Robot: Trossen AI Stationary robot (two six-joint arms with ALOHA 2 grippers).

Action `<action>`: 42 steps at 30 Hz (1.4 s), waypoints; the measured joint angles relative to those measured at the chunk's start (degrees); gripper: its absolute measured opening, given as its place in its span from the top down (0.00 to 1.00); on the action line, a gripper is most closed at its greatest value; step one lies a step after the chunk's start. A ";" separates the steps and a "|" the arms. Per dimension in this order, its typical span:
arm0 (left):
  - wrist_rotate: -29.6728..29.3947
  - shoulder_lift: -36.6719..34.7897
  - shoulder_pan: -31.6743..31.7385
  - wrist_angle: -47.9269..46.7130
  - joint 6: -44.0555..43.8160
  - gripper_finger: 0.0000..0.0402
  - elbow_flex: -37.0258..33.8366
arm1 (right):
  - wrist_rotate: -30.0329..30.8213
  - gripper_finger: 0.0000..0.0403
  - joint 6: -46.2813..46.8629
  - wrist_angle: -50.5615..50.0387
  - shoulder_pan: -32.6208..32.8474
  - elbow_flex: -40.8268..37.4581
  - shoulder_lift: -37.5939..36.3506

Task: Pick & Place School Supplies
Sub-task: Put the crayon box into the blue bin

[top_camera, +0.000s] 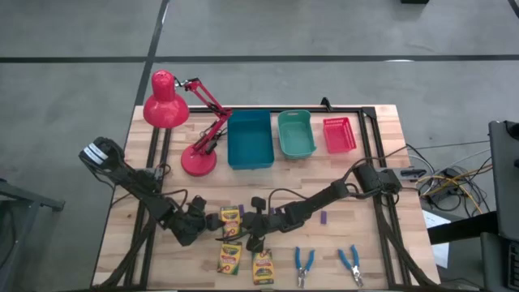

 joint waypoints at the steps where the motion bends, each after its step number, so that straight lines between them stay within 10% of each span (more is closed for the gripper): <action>1: 0.04 0.00 0.23 0.06 -0.06 0.43 0.00 | 0.00 0.98 0.00 0.00 0.00 0.00 0.00; 21: -0.47 0.70 2.42 1.57 0.54 0.45 0.02 | 0.00 0.98 -0.02 -0.16 0.00 0.26 0.17; 42: -1.49 0.72 2.63 4.50 3.94 0.85 -0.15 | 0.00 0.98 -0.02 -0.16 -0.02 0.28 0.24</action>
